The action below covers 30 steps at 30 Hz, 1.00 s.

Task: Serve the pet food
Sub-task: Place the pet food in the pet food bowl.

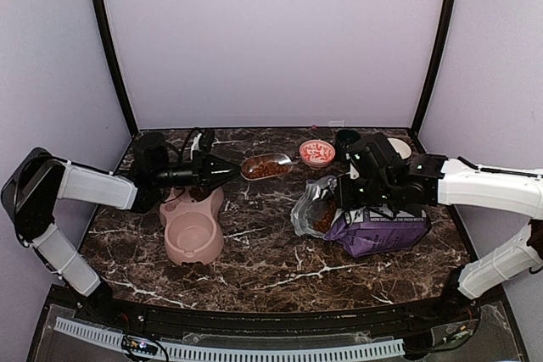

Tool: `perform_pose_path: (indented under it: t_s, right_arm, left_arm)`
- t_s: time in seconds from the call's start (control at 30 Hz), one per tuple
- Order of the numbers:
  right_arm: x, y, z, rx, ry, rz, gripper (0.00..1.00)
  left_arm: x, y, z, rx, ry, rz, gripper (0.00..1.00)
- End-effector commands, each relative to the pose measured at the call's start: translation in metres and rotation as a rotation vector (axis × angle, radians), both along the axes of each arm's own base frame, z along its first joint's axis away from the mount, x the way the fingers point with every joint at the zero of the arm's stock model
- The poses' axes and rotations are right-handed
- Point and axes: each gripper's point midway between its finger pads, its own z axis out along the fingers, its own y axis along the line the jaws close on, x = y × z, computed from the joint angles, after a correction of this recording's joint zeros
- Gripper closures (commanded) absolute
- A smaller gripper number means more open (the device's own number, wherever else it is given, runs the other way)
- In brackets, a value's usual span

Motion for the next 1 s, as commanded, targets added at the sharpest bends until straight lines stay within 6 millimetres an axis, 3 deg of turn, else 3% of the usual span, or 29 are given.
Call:
perform_pose_path:
  t_s: [0.0,0.83,0.97]
  right_arm:
    - [0.019,-0.014,0.004,-0.018,-0.049,-0.07,1.0]
    - [0.021,-0.012,-0.001,-0.01,-0.04,-0.057,1.0]
    - [0.021,-0.011,0.0,-0.005,-0.039,-0.053,1.0]
  left_arm:
    - [0.0,0.025,0.003,0.033,-0.05,0.045,1.0]
    - [0.017,0.179,-0.031,0.109,0.052,0.472,1.0]
    - [0.016,0.192,-0.039,0.121,0.079,0.513,1.0]
